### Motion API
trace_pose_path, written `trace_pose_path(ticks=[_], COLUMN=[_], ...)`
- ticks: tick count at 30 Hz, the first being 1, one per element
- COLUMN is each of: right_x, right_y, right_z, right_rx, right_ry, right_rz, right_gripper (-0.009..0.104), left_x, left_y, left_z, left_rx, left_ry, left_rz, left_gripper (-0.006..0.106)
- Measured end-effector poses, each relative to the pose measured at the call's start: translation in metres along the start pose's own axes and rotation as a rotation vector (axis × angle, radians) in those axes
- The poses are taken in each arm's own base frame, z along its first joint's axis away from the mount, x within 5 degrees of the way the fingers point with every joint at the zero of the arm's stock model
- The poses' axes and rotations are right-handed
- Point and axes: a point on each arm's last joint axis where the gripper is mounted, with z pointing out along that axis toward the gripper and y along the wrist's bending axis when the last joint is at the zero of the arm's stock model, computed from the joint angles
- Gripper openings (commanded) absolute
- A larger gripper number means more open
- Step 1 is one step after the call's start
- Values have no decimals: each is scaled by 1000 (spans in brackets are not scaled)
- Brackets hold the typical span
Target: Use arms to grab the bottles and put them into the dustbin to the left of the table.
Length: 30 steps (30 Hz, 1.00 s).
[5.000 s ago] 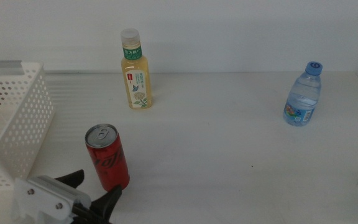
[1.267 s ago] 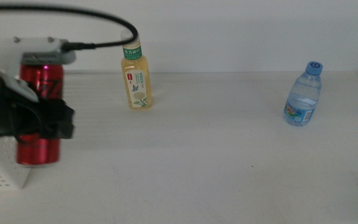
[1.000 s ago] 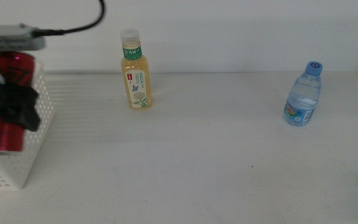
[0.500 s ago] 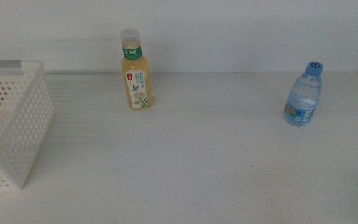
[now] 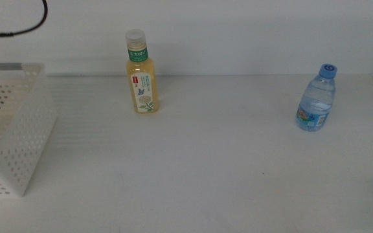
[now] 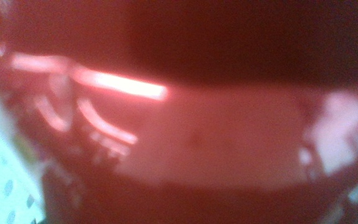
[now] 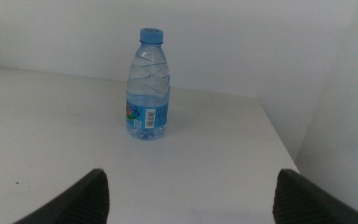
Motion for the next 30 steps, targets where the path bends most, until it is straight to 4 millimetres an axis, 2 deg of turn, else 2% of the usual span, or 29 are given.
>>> trace_pose_path(ticks=[15, 30], right_x=[0, 0], right_y=[0, 0], right_z=[0, 0], right_rx=[0, 0], right_ry=[0, 0], right_rz=[0, 0], right_gripper=[96, 96], left_x=[-5, -9], left_y=[6, 0], left_z=[59, 95], left_rx=[28, 68], left_ry=[121, 162], left_rz=[-5, -3], left_gripper=[-5, -5])
